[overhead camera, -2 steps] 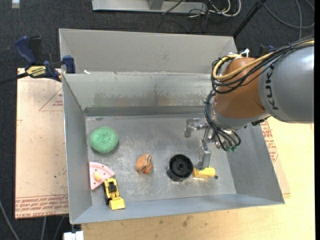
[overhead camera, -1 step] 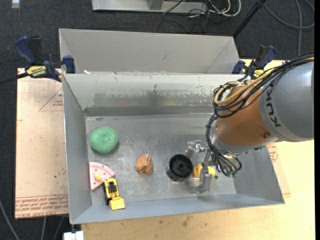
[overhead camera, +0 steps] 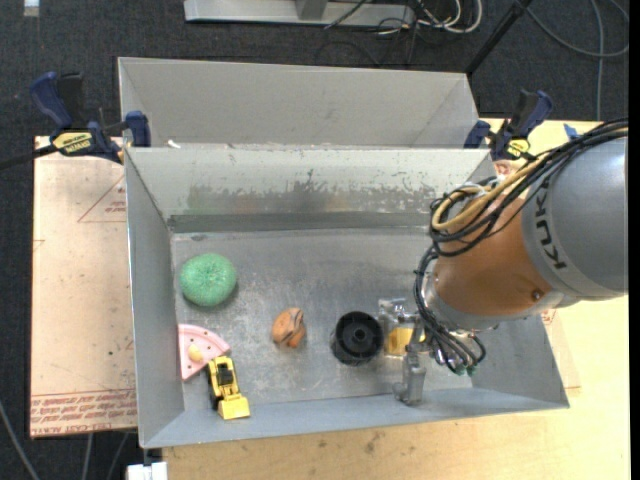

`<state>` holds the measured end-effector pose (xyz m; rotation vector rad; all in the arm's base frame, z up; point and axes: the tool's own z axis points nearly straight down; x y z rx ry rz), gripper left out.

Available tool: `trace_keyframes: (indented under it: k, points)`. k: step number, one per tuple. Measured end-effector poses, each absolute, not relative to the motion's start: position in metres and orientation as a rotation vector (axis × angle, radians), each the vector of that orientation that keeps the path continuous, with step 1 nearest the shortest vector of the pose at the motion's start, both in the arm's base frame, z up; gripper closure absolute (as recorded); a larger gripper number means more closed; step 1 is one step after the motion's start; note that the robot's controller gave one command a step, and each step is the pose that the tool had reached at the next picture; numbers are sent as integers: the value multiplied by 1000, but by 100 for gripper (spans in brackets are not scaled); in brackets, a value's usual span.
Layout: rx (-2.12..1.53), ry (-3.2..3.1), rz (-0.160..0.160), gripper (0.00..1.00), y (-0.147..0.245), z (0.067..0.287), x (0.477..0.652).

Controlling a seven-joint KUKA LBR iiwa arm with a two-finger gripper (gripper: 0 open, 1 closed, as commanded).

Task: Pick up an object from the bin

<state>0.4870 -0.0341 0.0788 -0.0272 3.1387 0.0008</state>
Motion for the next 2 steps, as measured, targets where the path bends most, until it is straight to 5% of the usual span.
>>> trace_keyframes:
  k: [1, 2]
  points:
    - [-56, 3140, 1, 100, -9, 70, 494]
    - [-55, 3135, 1, 0, -9, 70, 495]
